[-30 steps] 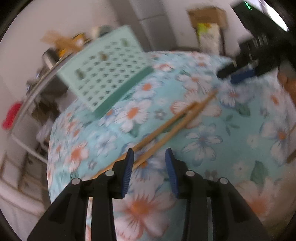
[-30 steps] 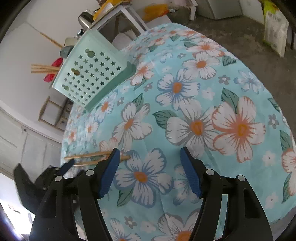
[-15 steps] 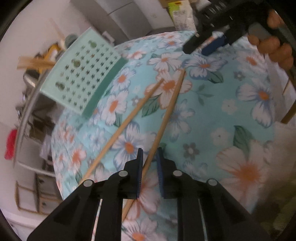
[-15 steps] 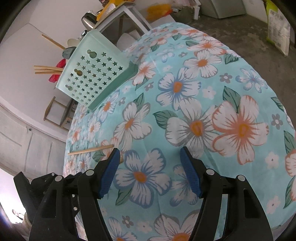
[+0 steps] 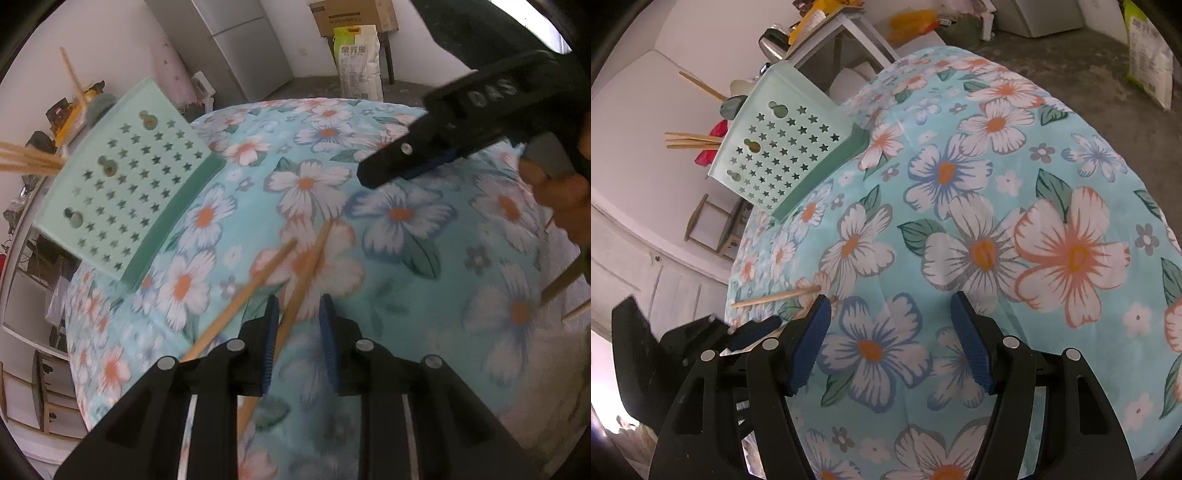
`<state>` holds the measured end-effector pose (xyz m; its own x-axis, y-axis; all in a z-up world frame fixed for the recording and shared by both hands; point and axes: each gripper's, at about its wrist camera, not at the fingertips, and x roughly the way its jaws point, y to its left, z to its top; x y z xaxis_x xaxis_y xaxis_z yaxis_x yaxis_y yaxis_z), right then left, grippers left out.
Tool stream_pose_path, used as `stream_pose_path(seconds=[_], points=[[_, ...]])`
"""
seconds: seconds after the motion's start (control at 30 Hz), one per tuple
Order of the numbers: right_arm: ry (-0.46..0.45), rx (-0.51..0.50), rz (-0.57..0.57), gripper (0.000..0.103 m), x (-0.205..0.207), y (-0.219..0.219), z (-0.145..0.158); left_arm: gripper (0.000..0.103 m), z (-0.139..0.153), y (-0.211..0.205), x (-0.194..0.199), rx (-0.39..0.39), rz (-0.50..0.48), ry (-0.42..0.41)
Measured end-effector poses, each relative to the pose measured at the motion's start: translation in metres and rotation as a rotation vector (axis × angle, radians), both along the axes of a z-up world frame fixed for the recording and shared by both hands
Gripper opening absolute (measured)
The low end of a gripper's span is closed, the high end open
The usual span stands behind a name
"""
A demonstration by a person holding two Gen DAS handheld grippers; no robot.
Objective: Organize utensils
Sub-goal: 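Close the left gripper on a wooden chopstick while the right gripper approaches another, then lift the left gripper, raising its chopstick upright while the right grasps a chopstick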
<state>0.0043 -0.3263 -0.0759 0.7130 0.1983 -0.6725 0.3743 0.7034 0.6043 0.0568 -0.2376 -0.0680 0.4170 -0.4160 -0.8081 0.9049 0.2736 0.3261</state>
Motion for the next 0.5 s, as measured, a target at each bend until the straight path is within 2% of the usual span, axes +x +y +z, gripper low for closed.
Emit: stream_pose_path(seconds=[0.27, 0.4, 0.5], points=[[-0.008, 0.002, -0.002, 0.064, 0.000, 0.001, -0.001, 0.012, -0.006, -0.023, -0.003, 0.020, -0.022, -0.030], [-0.010, 0.047, -0.014, 0.064, -0.002, -0.003, -0.001, 0.006, 0.002, -0.025, -0.003, -0.018, -0.005, -0.060], [-0.006, 0.087, -0.032, 0.062, -0.005, -0.006, 0.000, 0.006, 0.020, -0.016, -0.003, -0.061, 0.018, -0.077]])
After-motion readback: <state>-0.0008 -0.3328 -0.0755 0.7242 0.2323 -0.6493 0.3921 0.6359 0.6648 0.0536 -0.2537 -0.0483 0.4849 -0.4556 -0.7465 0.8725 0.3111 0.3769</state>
